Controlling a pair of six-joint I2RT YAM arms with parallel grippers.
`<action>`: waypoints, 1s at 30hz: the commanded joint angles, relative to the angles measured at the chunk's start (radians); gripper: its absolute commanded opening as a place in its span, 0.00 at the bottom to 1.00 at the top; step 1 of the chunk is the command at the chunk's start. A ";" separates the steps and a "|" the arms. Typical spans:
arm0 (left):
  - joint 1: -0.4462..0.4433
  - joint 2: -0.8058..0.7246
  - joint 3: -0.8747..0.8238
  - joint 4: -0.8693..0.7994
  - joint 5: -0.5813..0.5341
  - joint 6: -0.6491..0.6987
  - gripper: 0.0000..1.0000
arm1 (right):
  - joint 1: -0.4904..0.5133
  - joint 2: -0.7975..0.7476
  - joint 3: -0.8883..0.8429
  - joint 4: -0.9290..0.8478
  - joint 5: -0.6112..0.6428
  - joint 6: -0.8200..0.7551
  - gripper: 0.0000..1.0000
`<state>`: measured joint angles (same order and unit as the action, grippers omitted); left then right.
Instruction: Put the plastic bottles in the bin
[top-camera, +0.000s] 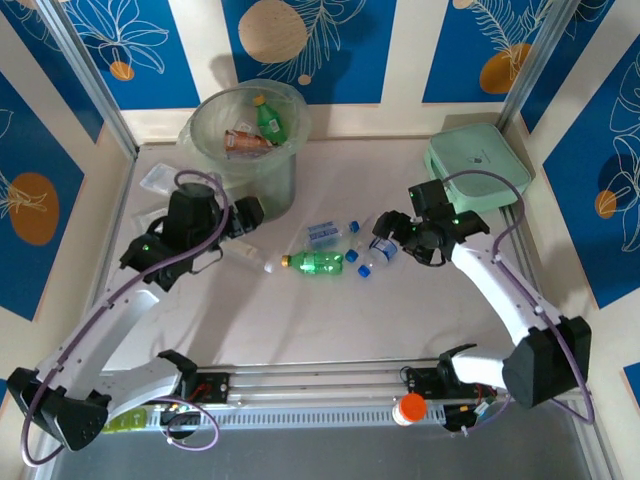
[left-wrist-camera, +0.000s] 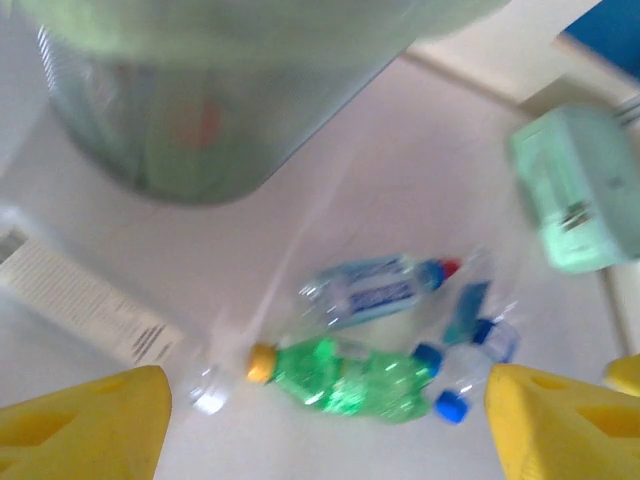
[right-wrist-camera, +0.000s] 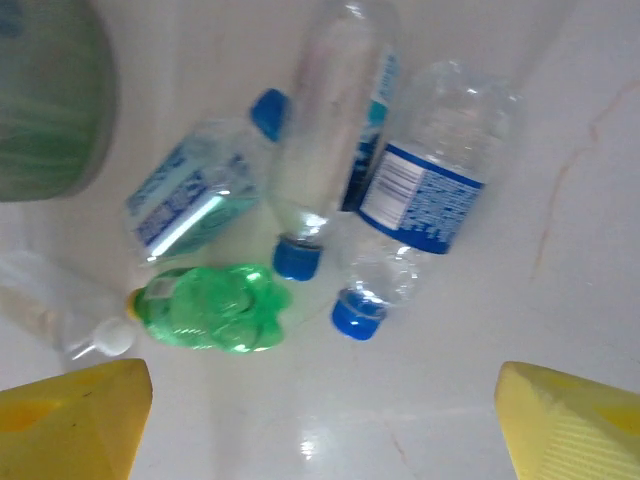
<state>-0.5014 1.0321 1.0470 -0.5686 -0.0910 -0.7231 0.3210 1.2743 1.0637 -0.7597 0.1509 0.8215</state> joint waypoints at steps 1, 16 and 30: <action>0.001 -0.053 -0.115 -0.010 -0.015 0.034 0.83 | -0.017 0.057 -0.005 0.037 0.030 0.055 0.86; 0.000 -0.113 -0.362 0.171 0.151 -0.040 0.86 | -0.063 0.365 0.062 0.074 0.049 0.095 0.79; -0.037 -0.071 -0.378 0.229 0.192 -0.031 0.84 | -0.079 0.468 0.056 0.144 0.053 0.061 0.77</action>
<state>-0.5278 0.9554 0.6746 -0.3710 0.0784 -0.7612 0.2523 1.7405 1.1126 -0.6151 0.1879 0.8902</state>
